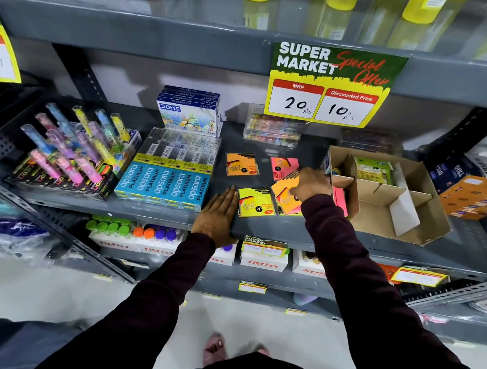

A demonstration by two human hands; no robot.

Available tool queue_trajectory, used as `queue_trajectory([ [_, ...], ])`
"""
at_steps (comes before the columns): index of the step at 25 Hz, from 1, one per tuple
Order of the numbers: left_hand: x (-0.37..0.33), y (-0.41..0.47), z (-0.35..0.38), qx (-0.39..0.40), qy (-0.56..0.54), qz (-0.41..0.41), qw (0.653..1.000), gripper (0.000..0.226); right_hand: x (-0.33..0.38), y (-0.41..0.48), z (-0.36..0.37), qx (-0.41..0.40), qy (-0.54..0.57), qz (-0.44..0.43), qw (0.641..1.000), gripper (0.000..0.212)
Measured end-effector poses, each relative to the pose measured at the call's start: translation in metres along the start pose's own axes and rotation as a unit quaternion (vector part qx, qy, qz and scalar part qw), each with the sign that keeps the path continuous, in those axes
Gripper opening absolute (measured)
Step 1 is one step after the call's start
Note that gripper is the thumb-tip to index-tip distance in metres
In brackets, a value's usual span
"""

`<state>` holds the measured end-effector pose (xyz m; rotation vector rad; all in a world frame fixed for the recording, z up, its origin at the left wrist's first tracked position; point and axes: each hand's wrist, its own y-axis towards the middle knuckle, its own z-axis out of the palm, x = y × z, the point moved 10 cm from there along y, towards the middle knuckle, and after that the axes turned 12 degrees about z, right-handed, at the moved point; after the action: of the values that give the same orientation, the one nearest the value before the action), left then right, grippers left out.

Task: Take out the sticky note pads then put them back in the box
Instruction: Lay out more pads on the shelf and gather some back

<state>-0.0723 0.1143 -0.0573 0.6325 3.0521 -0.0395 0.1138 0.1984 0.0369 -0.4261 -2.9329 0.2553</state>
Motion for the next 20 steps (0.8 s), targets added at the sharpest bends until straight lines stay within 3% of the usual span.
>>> queue_trajectory([
  [4,-0.003,0.001,-0.002,-0.005,0.002,0.009,1.000,0.107,0.030,0.014,-0.021,0.015,0.178,-0.020,0.984,0.028],
  [7,0.002,0.003,-0.005,-0.020,0.017,-0.001,1.000,0.098,0.057,0.027,-0.009,0.033,0.343,-0.008,0.939,0.022],
  [9,-0.001,0.003,0.000,-0.001,0.013,0.008,1.000,0.094,0.073,0.035,0.009,0.063,0.389,0.018,0.919,0.021],
  [17,-0.002,0.003,-0.002,-0.011,0.017,0.015,1.000,0.085,0.104,0.059,0.044,0.104,0.280,-0.023,0.954,0.018],
  [20,-0.001,0.003,0.000,-0.005,0.006,0.017,1.000,0.092,0.098,0.055,0.032,0.099,0.247,-0.055,0.962,0.019],
])
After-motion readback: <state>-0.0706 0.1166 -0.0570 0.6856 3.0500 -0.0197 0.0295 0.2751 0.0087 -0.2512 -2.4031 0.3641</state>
